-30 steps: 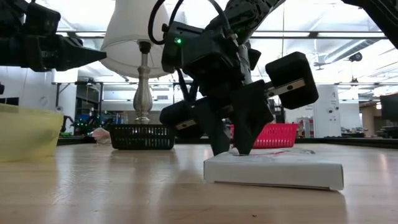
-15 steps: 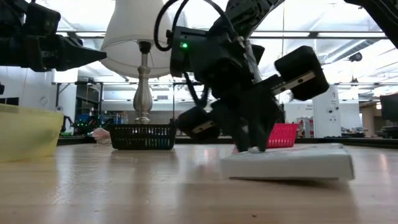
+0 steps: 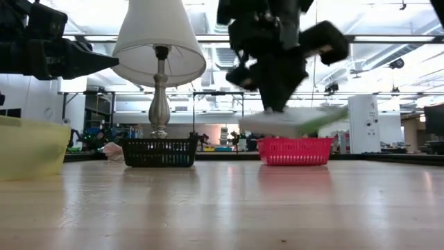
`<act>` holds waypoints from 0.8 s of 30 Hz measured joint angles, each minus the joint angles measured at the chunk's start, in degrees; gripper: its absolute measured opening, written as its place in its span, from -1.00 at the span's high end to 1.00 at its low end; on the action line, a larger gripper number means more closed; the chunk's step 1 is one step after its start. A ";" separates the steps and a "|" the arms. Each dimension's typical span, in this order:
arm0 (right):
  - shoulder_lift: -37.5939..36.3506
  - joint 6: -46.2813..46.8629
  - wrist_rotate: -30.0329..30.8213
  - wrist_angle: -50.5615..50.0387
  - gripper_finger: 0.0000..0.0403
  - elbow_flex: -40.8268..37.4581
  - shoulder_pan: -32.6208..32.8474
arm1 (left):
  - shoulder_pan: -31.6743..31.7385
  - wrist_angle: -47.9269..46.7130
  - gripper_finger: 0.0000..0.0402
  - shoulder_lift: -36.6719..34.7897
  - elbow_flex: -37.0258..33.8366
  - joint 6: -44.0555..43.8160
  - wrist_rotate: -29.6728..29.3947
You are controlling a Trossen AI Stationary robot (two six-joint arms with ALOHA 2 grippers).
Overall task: Pick and place items into bin
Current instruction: Put the card reader box into the red bin
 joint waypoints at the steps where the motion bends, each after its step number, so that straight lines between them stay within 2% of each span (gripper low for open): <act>1: -1.59 1.73 4.64 -0.91 0.94 0.06 -0.21 | 0.00 0.00 0.96 0.00 0.00 0.00 0.00; 5: -7.45 6.86 20.70 -4.77 0.94 -0.56 -1.33 | 0.00 0.00 0.96 -0.01 0.00 0.00 0.00; 9: -14.18 12.09 28.93 -3.34 0.94 -2.84 -4.06 | 0.00 0.02 0.96 -0.02 0.00 0.00 0.00; 15: -22.79 12.28 31.16 6.55 0.94 -12.84 -10.20 | 0.00 0.02 0.96 -0.02 0.00 0.00 0.00; 24: -29.34 0.43 30.20 24.98 0.94 -29.92 -20.25 | 0.02 0.02 0.96 -0.02 0.00 0.00 -0.02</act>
